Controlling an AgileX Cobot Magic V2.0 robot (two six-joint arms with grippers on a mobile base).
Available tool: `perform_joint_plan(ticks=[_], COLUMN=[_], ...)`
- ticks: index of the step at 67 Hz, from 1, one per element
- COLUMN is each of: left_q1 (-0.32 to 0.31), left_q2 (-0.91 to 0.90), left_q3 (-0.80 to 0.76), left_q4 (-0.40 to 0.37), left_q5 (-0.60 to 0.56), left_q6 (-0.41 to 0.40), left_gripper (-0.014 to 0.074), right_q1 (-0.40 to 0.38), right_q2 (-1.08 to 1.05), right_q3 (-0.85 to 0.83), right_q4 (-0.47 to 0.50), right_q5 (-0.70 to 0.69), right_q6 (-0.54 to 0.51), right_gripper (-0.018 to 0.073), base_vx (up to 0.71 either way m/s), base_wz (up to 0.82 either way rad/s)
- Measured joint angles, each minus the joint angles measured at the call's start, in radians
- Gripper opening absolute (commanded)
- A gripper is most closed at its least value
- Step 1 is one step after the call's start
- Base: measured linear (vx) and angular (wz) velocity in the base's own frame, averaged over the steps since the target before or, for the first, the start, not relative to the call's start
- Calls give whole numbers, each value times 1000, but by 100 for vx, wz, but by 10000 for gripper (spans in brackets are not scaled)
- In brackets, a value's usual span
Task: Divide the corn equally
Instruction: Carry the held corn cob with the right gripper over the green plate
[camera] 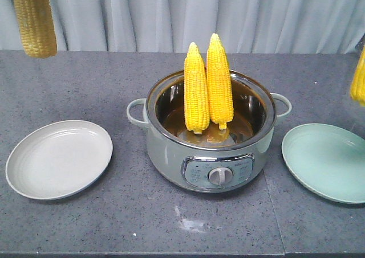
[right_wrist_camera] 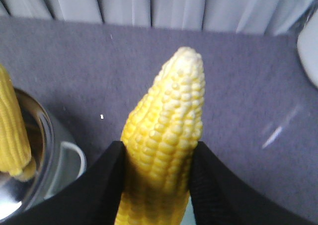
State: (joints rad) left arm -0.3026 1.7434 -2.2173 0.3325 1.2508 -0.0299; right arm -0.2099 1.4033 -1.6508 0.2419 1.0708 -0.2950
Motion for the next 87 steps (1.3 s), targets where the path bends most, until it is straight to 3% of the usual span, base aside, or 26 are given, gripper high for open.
perform_joint_plan(ticks=[24, 54, 87], left_q1=[1, 1, 1], left_q2=[0, 0, 0], left_q3=[0, 0, 0], left_q4=[0, 0, 0], left_q5=[0, -1, -1], left_q6=[0, 0, 0], left_gripper=[129, 129, 129], right_q1=[0, 0, 0], right_q2=[207, 420, 454], right_q3=[0, 0, 0], right_q4=[-75, -67, -55], right_q5=[157, 174, 172], right_q6=[26, 22, 23], right_gripper=[22, 72, 155], base_vx=[0, 0, 0], base_wz=[0, 0, 0])
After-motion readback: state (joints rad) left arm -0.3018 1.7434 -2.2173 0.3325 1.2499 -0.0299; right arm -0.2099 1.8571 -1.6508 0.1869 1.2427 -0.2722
